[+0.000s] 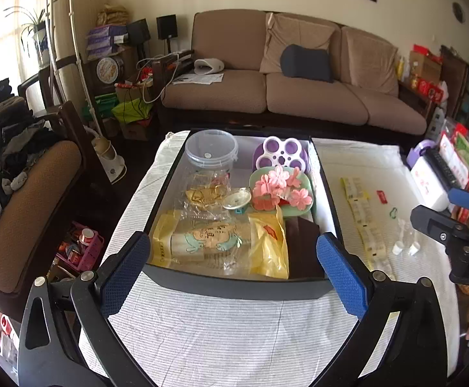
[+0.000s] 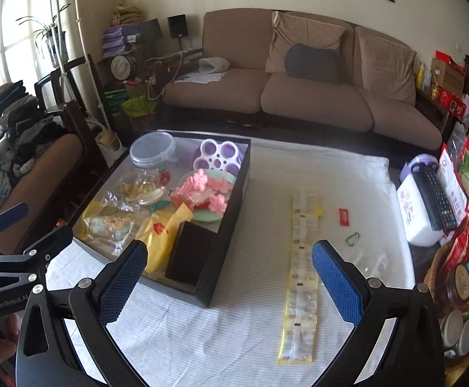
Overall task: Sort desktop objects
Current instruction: 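Move both tools over the table toward the bagged white scoops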
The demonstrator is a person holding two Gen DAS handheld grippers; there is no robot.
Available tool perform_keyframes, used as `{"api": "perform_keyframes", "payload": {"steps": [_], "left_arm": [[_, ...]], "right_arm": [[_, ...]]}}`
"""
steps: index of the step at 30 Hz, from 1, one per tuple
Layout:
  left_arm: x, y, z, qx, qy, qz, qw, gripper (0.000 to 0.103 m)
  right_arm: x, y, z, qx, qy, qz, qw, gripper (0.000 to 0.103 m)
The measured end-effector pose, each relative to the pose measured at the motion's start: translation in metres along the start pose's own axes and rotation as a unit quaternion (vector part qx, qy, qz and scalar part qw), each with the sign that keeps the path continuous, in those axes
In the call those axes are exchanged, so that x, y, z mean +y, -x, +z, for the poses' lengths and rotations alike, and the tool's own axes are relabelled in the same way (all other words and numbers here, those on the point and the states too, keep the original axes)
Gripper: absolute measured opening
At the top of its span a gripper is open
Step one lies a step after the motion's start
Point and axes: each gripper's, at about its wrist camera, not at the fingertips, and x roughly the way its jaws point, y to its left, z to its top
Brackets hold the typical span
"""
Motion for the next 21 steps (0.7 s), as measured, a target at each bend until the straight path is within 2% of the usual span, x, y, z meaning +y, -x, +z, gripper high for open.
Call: {"api": "perform_keyframes", "payload": {"steps": [5, 9, 13, 21], "left_arm": [[0.006, -0.003, 0.007, -0.002, 0.005, 0.003, 1.0000, 0.103], [0.001, -0.006, 0.003, 0.002, 0.003, 0.000, 1.0000, 0.103], [-0.013, -0.009, -0.006, 0.007, -0.004, -0.008, 0.9999, 0.103], [-0.070, -0.009, -0.020, 0.021, -0.022, -0.033, 0.9990, 0.103]], "right_arm": [[0.005, -0.002, 0.013, -0.001, 0.008, -0.005, 1.000, 0.103], [-0.005, -0.004, 0.007, 0.003, 0.009, -0.013, 1.000, 0.103], [-0.031, -0.007, -0.008, 0.014, -0.008, -0.025, 1.000, 0.103], [-0.093, 0.004, -0.036, 0.023, -0.039, -0.057, 0.997, 0.103]]}}
